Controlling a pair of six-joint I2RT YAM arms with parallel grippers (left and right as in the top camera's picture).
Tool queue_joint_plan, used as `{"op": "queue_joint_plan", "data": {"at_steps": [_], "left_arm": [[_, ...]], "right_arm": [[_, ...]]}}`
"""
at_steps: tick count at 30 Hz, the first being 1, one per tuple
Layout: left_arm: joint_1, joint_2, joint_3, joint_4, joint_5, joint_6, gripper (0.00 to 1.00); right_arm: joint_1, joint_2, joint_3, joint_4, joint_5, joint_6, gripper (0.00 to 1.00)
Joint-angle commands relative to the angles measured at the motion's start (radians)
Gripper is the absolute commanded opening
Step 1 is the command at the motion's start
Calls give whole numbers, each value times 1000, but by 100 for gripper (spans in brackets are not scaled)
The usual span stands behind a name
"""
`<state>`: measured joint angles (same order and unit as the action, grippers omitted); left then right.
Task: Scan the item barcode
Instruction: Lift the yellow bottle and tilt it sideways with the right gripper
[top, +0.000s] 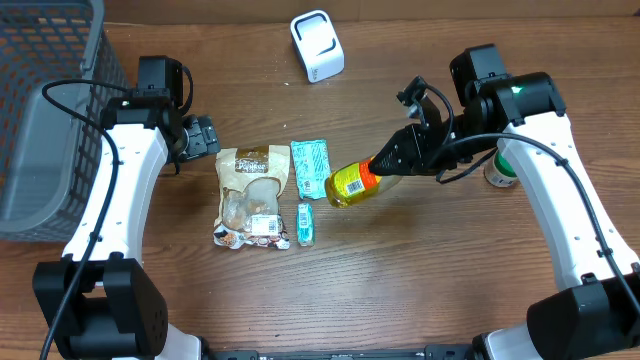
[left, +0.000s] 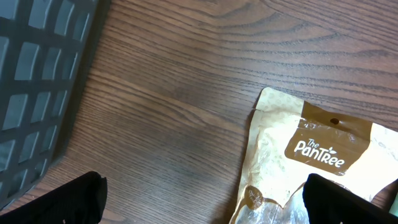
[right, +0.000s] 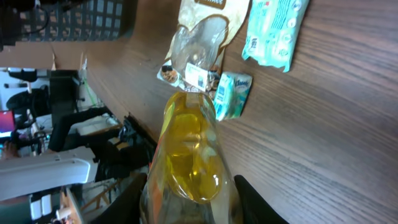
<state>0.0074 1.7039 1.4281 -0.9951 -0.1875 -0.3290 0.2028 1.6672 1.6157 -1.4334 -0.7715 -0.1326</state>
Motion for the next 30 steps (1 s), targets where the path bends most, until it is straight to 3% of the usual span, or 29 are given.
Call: {"op": "queue_joint_plan", "data": {"at_steps": [1,6,14,19,30], "left_arm": [[-1,-4,14,5,-3,18,100],[-1,-4,14,5,-3,18,100],[-1,-4,14,5,-3,19,100],[-1,-4,14,5,-3,19,100],[-1,-4,14,5,-3,19,100]], "right_arm": [[-2,-16,23,-26,-114,-72,4],[-2,-16,23,-134,-289,-248,4],[-2,-20,23,-175,-298,-249,4],[-23,-66,23,-200,-395,-330,4],[-63,-165,23,-243,-370,-342,4]]}}
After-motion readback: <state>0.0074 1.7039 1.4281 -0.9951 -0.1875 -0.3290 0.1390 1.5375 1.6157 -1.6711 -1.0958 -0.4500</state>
